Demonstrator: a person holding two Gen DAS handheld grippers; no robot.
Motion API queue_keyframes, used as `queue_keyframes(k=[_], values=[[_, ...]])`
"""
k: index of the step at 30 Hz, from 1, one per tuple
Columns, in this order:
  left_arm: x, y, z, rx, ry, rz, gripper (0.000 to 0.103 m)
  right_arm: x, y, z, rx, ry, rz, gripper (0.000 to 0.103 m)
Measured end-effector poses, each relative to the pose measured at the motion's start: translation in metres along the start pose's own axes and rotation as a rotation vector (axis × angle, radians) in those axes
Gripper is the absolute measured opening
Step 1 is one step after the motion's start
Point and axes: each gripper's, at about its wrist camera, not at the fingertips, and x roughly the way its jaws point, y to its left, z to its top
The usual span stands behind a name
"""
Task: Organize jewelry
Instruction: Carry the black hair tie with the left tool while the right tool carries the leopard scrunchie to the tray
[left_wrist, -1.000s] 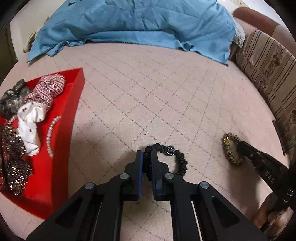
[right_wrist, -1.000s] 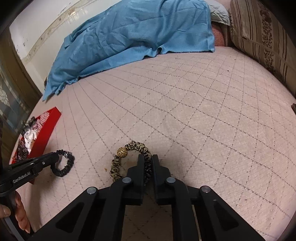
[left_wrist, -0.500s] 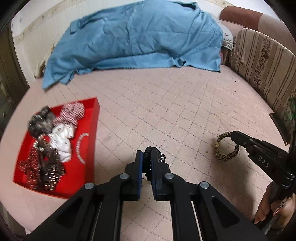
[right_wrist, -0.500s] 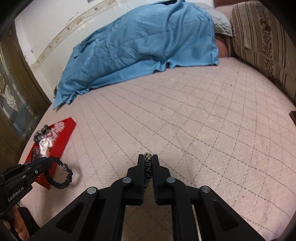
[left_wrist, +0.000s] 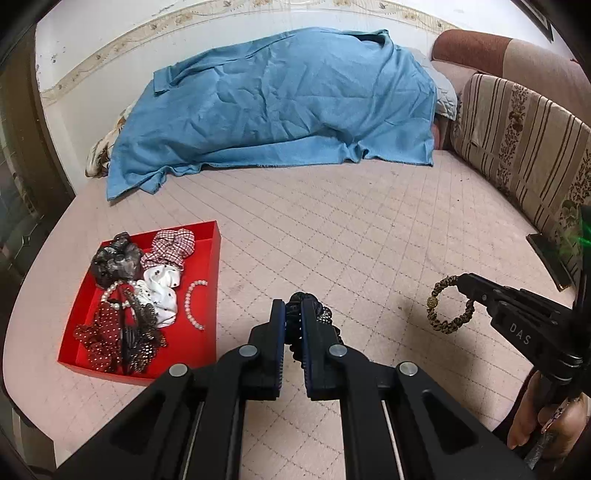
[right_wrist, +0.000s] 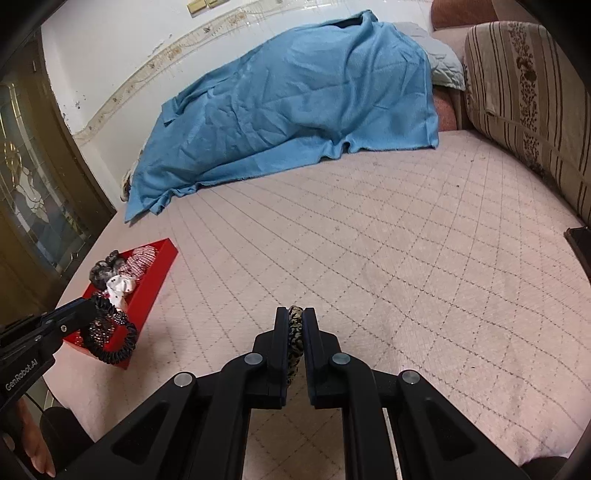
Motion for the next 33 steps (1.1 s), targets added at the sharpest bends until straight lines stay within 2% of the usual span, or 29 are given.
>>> queue_keyframes(k=[21, 25, 33], values=[[-0.036, 0.020, -0.010, -0.033, -0.054, 0.039, 0.008, -0.039, 0.035, -0.002, -0.056, -0.038, 0.027, 0.009], [-0.037, 0.030, -0.012, -0.054, -0.052, 0.046, 0.008, -0.040, 0.048, -0.001, -0.088, -0.032, 0.038, 0.009], [-0.036, 0.074, -0.012, -0.124, -0.049, 0.075, 0.008, -0.033, 0.090, 0.003, -0.191, -0.012, 0.072, 0.009]])
